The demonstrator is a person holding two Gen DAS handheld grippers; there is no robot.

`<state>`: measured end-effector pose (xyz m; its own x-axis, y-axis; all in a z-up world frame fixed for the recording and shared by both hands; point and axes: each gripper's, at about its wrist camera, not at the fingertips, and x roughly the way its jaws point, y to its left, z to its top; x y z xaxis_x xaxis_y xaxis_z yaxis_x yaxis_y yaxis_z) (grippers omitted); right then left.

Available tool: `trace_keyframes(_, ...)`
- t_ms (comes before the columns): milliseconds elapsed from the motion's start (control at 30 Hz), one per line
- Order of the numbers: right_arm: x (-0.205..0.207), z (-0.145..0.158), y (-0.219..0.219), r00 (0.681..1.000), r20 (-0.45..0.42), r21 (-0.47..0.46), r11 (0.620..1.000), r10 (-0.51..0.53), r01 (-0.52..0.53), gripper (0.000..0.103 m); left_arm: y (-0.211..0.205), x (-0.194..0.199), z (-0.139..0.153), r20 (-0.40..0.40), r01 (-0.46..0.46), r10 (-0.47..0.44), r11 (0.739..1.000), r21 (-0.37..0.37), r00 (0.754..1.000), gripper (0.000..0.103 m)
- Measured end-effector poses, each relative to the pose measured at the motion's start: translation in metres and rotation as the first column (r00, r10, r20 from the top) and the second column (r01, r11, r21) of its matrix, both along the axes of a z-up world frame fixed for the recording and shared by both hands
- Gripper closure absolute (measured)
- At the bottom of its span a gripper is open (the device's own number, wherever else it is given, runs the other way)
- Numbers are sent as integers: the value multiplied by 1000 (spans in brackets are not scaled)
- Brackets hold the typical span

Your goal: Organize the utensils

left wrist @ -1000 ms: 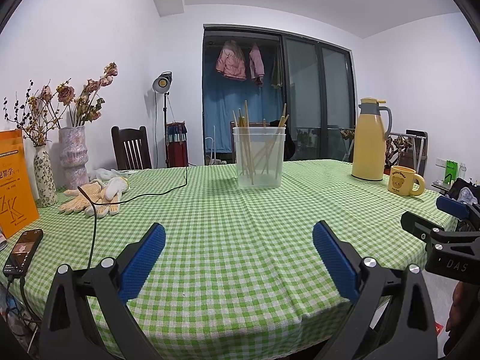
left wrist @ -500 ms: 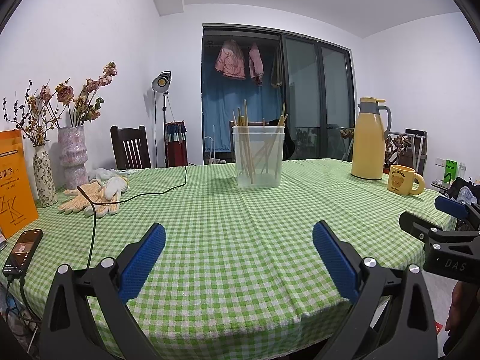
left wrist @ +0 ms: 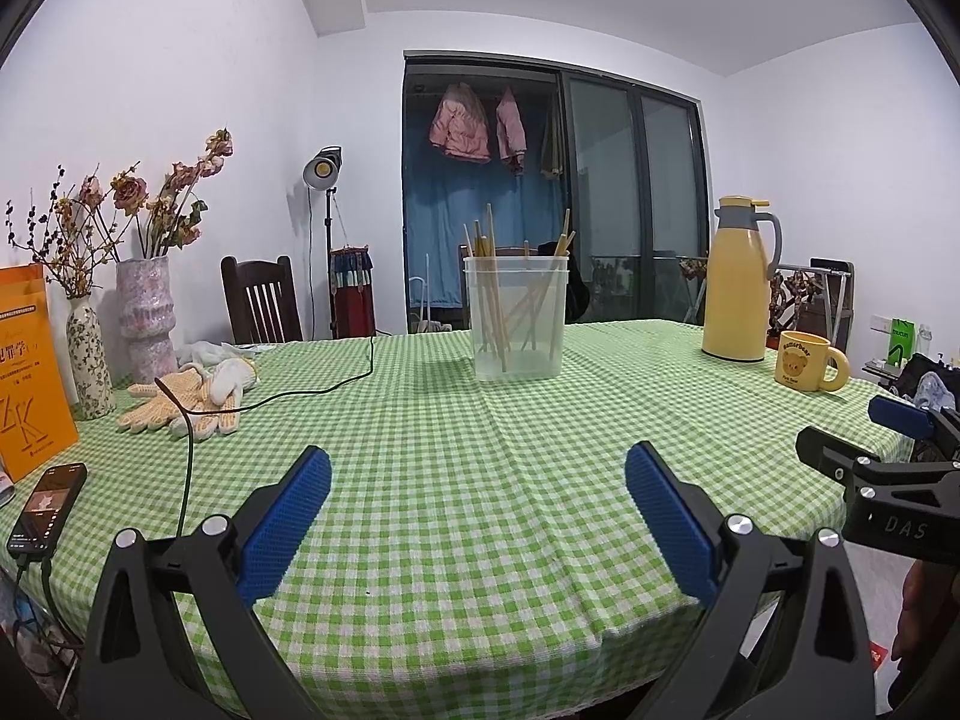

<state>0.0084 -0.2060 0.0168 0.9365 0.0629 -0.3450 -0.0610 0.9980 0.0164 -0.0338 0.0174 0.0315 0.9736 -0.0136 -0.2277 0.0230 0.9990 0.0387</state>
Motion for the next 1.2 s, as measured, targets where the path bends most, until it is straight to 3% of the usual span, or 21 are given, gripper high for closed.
trace_keyframes(1200, 2, -2, -2, 1000, -12, -5, 1000, 3, -3, 10, 6, 0, -2, 5, -31, 31, 1000, 1, 1000, 8)
